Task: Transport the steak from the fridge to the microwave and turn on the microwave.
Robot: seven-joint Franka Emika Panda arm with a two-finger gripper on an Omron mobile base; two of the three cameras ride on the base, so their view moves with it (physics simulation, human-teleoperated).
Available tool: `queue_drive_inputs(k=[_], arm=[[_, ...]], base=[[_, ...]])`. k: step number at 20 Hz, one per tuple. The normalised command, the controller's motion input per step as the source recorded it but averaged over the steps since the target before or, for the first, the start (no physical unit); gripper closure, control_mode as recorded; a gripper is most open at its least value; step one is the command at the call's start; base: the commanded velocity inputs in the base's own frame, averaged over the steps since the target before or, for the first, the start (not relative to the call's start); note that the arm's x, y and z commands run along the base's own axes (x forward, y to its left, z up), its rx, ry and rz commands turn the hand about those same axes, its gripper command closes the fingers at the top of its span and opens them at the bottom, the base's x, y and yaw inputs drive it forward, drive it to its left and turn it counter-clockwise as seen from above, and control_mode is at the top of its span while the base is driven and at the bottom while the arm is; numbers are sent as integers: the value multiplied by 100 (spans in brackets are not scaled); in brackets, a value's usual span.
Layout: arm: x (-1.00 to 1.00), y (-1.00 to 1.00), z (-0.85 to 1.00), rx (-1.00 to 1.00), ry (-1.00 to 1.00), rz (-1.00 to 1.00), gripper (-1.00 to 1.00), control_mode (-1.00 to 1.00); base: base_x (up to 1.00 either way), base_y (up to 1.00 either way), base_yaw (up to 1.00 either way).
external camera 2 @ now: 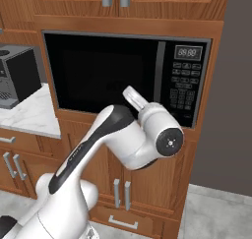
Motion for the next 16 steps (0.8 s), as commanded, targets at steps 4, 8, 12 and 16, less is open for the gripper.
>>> queue_drive_inputs(k=[4,8,12,16], arm=[[0,-31,0,19,0,-3,100,-100],[0,-30,0,16,0,-2,100,-100],[0,-25,0,11,0,0,100,-100],[0,-17,0,9,2,0,100,-100]], base=[[0,0,0],[0,0,0],[0,0,0],[0,0,0]])
